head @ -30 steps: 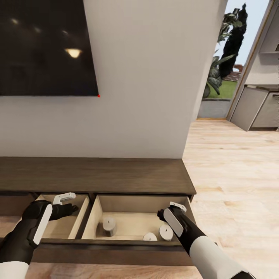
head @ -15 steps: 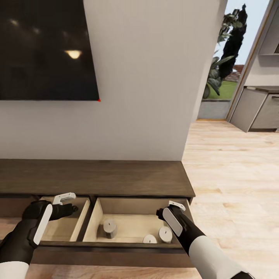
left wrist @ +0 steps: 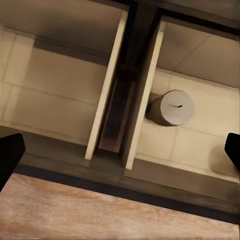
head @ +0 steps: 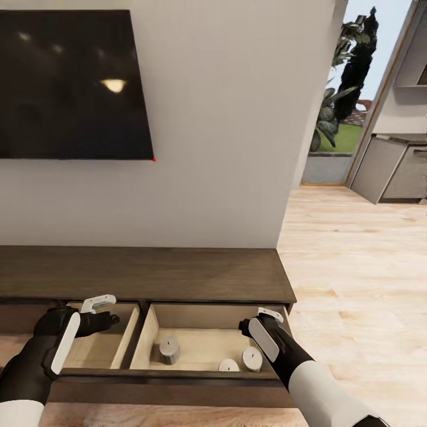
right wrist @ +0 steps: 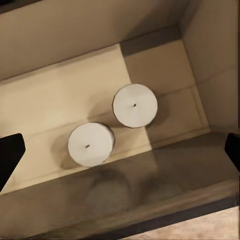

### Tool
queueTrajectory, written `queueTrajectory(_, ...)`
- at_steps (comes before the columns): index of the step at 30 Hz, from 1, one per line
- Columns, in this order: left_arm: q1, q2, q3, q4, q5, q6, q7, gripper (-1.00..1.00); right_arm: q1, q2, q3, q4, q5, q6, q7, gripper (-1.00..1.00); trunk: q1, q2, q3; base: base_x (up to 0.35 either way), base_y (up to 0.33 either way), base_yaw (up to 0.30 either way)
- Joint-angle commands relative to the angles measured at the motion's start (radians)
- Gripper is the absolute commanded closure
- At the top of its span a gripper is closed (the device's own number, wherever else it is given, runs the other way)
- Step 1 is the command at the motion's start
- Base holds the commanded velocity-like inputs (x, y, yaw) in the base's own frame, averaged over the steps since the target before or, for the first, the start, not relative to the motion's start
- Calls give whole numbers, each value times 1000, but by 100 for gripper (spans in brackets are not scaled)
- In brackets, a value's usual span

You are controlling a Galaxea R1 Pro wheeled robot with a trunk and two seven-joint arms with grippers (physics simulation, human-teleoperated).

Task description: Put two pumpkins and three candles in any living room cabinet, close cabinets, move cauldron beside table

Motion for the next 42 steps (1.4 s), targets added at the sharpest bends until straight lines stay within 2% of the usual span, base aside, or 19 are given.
queueTrajectory(1, 0, 0, 0, 0, 0, 0, 0, -100, 0, 0, 0, 0, 0, 0, 0, -100, -4, 7, 3, -221, 0, 0)
queueTrajectory(10, 0, 0, 0, 0, 1, 0, 0, -100, 0, 0, 0, 0, 0, 0, 0, -100, -38, 70, 31, -158, 0, 0)
queueTrajectory(26, 0, -1, -1, 0, 2, 0, 0, -100, 1, 0, 0, 0, 0, 0, 0, -100, -100, 182, 82, -266, 0, 0)
queueTrajectory(31, 0, 0, -1, 0, 1, 0, 0, -100, 1, 0, 0, 0, 0, 0, 0, -100, -100, 182, 82, -317, 0, 0)
queueTrajectory(36, 0, -1, -1, 0, 2, 0, 0, -100, 0, 0, 18, 0, 0, 0, 0, -100, -100, 182, 82, -322, 0, 0)
queueTrajectory(42, 0, -1, -2, 0, 1, 0, 0, -100, 0, 0, 27, 0, 0, 0, 0, -100, -77, 140, 63, -278, 0, 0)
